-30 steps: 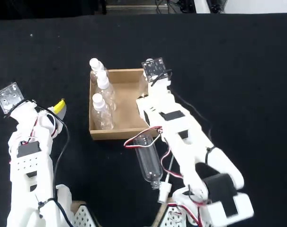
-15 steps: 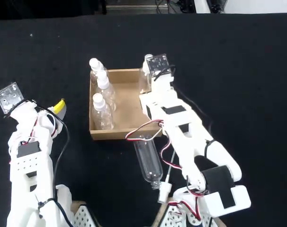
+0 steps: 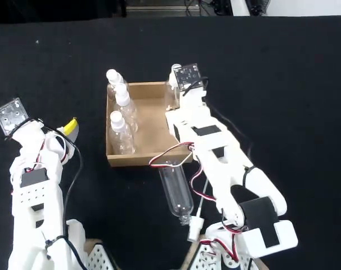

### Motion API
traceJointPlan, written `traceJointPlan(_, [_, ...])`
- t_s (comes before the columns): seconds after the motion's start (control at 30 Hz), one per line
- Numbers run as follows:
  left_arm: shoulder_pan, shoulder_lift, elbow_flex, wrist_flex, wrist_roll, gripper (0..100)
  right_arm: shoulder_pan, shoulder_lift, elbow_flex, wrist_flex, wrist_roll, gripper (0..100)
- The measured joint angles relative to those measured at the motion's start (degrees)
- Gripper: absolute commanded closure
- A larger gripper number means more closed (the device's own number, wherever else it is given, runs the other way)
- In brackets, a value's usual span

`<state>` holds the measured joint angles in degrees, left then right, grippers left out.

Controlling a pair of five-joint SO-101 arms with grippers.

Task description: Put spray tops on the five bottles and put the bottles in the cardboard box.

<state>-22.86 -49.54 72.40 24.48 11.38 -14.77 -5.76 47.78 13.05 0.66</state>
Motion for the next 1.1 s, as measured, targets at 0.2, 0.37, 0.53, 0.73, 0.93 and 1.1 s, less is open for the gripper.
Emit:
traceJointPlan(0.2, [0.00,0.00,0.00,0.00,0.00,69,0.00,0.00,0.00,-0.53,0.00,98.7])
traceJointPlan(0.37, [0.00,0.00,0.00,0.00,0.00,69,0.00,-0.18,0.00,2.46,0.00,98.7])
traceJointPlan(0.53, [0.00,0.00,0.00,0.00,0.00,69,0.00,-7.03,0.00,9.32,0.00,98.2])
traceJointPlan(0.73, [0.00,0.00,0.00,0.00,0.00,69,0.00,-18.64,0.00,21.10,0.00,80.7])
traceJointPlan(0.93, [0.00,0.00,0.00,0.00,0.00,69,0.00,-30.24,0.00,39.12,4.57,76.8])
traceJointPlan(1.1, [0.00,0.00,0.00,0.00,0.00,69,0.00,-36.92,0.00,56.09,14.51,76.5])
